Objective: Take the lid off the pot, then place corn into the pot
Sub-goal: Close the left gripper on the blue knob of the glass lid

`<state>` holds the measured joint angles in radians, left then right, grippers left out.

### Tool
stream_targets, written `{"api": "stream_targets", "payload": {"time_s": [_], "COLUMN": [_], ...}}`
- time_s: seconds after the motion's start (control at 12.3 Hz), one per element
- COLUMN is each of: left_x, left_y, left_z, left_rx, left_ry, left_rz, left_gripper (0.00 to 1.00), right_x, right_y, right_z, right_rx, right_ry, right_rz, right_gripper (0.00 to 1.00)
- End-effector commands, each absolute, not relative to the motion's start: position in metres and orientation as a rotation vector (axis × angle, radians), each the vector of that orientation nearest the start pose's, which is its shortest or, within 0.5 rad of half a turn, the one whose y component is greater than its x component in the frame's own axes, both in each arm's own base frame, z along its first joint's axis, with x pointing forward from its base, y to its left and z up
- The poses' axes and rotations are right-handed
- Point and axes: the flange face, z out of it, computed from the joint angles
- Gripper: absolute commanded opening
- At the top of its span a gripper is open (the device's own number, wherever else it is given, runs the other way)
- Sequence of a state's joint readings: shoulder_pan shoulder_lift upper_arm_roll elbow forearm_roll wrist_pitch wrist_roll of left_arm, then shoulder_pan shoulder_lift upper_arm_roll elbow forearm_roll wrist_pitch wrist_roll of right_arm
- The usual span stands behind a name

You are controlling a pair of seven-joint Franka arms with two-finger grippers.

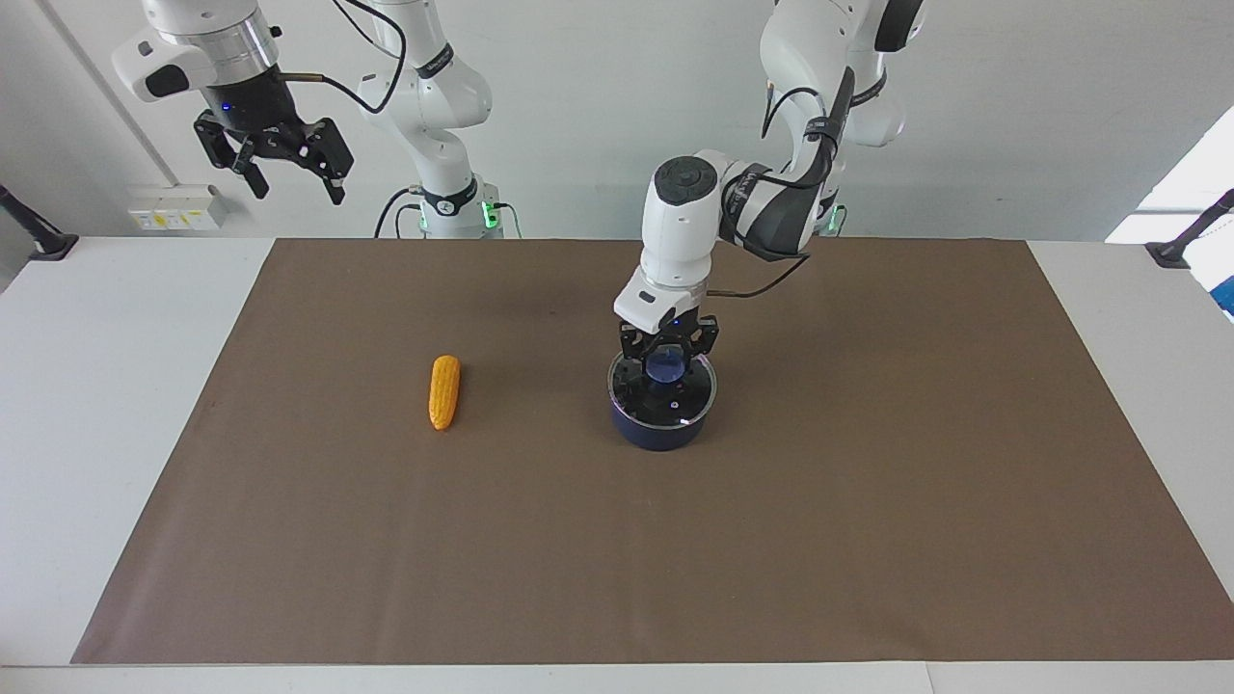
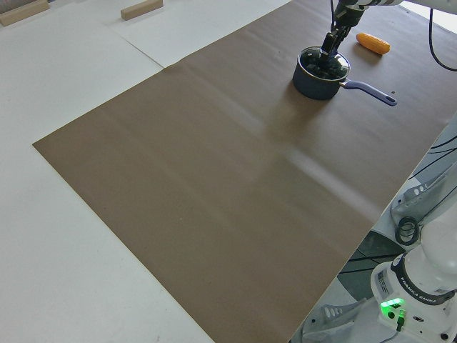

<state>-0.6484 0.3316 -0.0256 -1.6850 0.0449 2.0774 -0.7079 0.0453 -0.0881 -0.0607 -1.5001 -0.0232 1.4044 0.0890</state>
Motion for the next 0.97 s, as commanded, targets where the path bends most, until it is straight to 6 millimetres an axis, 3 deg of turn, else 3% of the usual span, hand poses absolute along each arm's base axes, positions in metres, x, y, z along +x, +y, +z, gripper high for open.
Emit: {"api": "stream_targets", "payload": {"time_s": [0.0, 0.24, 0.49, 0.73, 0.89], "left_x": [0.513, 0.510, 0.511, 0.506, 0.520], "left_y": [-0.407, -0.405, -0.397, -0.377, -0.344], "left_z": [0.410, 0.426, 0.457, 0.495, 0.518], "left_rx": [-3.150, -3.126, -3.121, -3.122, -3.132], "left_ry": [-0.042, -0.035, -0.048, -0.066, -0.139], "left_rz": [-0.104, -0.094, -0.096, -0.119, -0.162], "left_gripper": [0.00, 0.00, 0.00, 0.00, 0.00], "right_x": [0.500, 0.500, 0.500, 0.500, 0.501], "right_y": [-0.015, -0.015, -0.015, -0.015, -0.015], "right_z": [0.689, 0.689, 0.689, 0.689, 0.690], "right_rx": [-3.147, -3.147, -3.147, -3.149, -3.148], "right_ry": [0.195, 0.192, 0.192, 0.193, 0.193], "right_rz": [-0.005, -0.005, -0.005, -0.005, -0.015], "right_gripper": [1.00, 1.00, 1.00, 1.00, 1.00]}}
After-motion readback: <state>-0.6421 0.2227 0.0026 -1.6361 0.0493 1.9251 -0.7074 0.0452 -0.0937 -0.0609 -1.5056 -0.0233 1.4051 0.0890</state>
